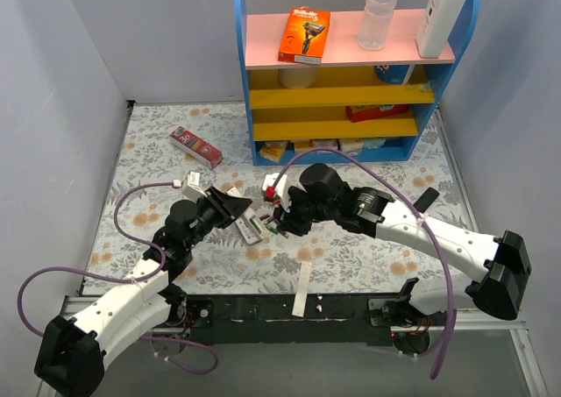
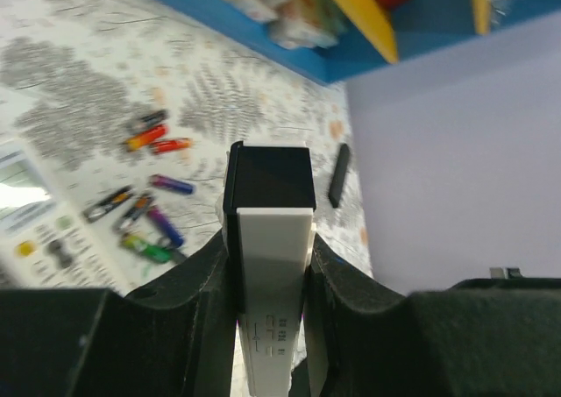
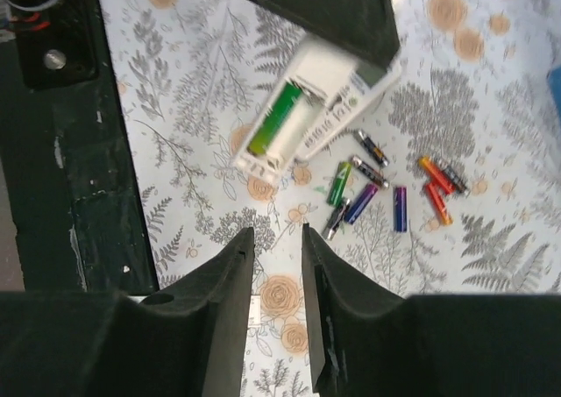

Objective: Load the batteries into the remote control
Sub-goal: Load the battery into the remote control.

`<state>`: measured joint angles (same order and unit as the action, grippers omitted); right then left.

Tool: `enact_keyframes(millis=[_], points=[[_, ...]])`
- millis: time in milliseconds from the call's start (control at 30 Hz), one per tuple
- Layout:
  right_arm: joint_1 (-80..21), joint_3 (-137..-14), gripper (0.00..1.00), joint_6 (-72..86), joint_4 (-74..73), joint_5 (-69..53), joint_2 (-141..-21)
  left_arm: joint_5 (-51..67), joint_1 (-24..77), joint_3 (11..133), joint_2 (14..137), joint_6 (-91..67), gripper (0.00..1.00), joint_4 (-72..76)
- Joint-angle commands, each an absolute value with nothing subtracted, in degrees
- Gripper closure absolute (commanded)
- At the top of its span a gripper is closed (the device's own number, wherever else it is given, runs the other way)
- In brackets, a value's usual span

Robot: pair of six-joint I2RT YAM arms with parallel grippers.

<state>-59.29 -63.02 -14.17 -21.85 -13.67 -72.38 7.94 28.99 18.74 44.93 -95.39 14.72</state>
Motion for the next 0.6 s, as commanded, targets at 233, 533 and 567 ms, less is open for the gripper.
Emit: enact_keyframes(millis=[233,533,567], points=[[-58.01,-65.99,0.6,-2.38,-23.73,-2.39,-88.84,-11.25,28.92,18.81,34.81,-94.31,1.0,-5.35],[-58.01,-74.61,0.57,-0.61,-25.66,2.11,-102.91,-12.48,28.92,20.04,30.68,-93.08,1.0,-8.43],[-58.01,-75.4,0.57,-0.53,-26.53,2.11,-104.75,-12.74,28.92,20.21,30.33,-92.9,1.0,-8.7]])
